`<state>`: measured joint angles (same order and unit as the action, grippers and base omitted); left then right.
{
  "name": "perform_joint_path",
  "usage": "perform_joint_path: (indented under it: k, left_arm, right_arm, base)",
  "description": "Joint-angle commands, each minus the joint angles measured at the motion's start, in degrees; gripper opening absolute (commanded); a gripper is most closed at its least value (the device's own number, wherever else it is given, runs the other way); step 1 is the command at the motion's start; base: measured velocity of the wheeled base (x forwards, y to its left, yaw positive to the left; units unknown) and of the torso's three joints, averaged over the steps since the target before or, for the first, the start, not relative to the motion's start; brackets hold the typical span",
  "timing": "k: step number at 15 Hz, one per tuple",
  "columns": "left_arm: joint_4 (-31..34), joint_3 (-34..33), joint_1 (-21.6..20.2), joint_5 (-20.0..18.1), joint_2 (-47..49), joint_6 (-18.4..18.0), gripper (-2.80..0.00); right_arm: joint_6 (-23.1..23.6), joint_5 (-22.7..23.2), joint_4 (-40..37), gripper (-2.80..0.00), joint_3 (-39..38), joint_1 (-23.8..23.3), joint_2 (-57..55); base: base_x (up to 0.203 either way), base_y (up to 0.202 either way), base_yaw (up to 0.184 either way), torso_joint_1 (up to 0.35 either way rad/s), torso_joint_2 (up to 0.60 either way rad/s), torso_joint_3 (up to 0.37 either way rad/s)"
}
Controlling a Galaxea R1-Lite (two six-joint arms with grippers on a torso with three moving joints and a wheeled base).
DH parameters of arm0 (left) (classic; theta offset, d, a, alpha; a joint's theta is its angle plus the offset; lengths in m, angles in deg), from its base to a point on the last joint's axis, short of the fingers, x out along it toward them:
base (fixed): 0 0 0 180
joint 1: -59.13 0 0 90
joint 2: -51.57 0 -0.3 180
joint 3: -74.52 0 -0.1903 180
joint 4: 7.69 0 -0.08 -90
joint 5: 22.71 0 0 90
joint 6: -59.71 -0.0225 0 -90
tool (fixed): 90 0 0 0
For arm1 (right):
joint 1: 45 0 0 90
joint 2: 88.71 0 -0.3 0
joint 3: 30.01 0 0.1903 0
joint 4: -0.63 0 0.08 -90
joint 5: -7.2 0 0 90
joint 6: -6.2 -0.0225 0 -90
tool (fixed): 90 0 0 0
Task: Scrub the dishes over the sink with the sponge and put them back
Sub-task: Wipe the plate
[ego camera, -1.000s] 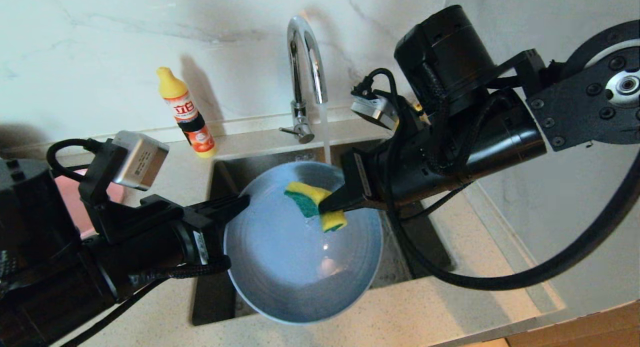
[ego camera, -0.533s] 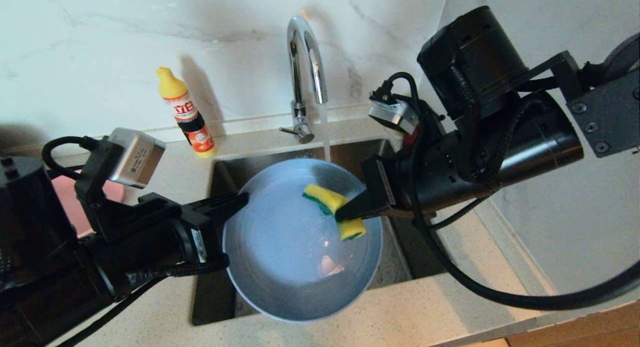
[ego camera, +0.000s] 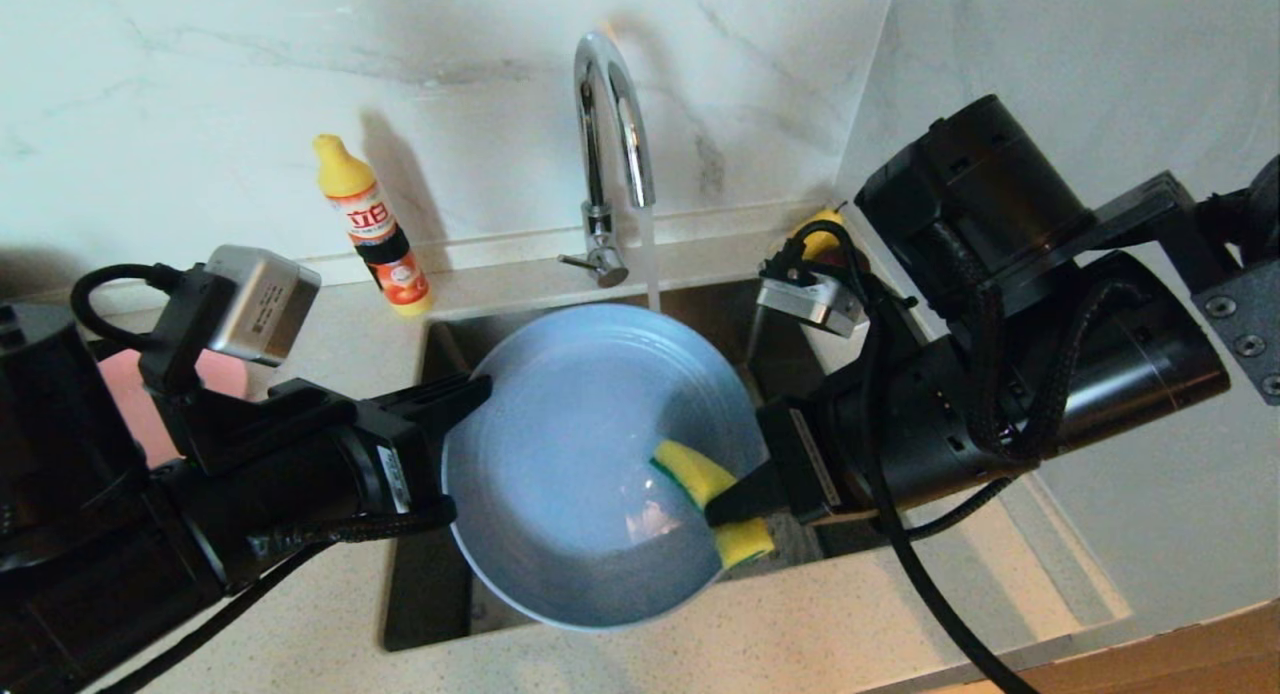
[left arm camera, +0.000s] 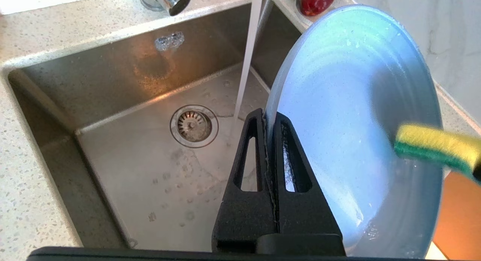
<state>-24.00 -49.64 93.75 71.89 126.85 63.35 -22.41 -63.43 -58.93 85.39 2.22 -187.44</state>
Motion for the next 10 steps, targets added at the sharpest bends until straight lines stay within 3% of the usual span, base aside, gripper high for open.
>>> perform_joint_path:
  k: [1,10]
  left_arm:
    - [-0.22,0.41,0.01,0.06,0.05,0.06,-2.8]
    - [-0.22,1.2,0.01,0.06,0.84,0.32,-2.8]
  right_arm:
    - [-0.14,0.14,-0.19,-2.8,-0.99,1.34,-0.18]
    - [-0.3,-0.03,2.03,-2.8,0.86,8.3,-5.59]
  base:
    - [0.0,0.0,0.0,0.0,0.0,0.0]
    - [0.0,0.0,0.0,0.0,0.0,0.0]
